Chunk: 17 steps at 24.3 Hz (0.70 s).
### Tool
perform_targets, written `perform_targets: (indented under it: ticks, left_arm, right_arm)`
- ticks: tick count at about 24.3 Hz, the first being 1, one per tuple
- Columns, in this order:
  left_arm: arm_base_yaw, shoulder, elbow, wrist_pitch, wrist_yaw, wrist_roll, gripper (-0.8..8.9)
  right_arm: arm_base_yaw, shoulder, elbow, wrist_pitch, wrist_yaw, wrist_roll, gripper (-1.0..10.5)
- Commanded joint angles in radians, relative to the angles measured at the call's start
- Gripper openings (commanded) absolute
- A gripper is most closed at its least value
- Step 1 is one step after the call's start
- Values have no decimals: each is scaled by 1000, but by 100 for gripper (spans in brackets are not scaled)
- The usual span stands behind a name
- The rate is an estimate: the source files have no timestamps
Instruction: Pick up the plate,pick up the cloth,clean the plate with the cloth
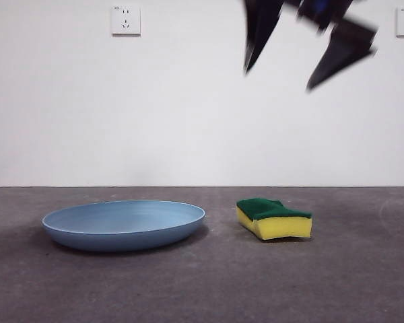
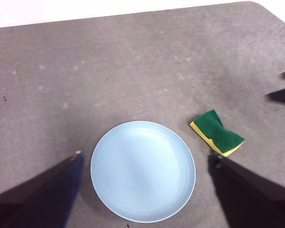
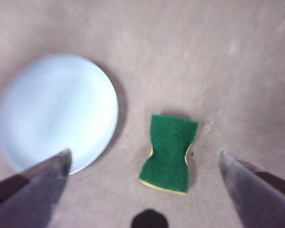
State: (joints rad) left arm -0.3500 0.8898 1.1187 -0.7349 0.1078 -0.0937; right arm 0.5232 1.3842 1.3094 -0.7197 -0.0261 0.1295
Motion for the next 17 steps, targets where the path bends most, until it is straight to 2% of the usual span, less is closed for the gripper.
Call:
perform_targets:
  ticks: [1,2,5,9,12,14,15,17]
  left_arm:
    - [-3,0,2,-5,-1,26,57]
    - [-3,0,2,-8,-1,41,-19]
    - [-3,-1,2,-14,0,45,-8]
    - [-18,-67,1,22,-3,48,-8]
    - [-34,-161,-26,97,-26,77,-8]
    - [-36,-235,-98,145,-64,88,-8]
    - [-37,-273,-151,170,-79,88,-8]
    - [-36,-323,-241,217,-81,87,-8]
  right_arm:
    - [2,-106,3,-31,1,4,57]
    - [3,-151,3,-42,0,3,-10]
    - [3,-238,3,-57,1,-5,-12]
    - [31,-344,2,-50,18,-54,-12]
    - [93,-407,-53,19,124,-60,-12]
    - [150,-457,-146,95,182,-59,-12]
    - [182,-490,-218,146,236,-59,-12]
    - [212,-531,-314,210,300,-58,-12]
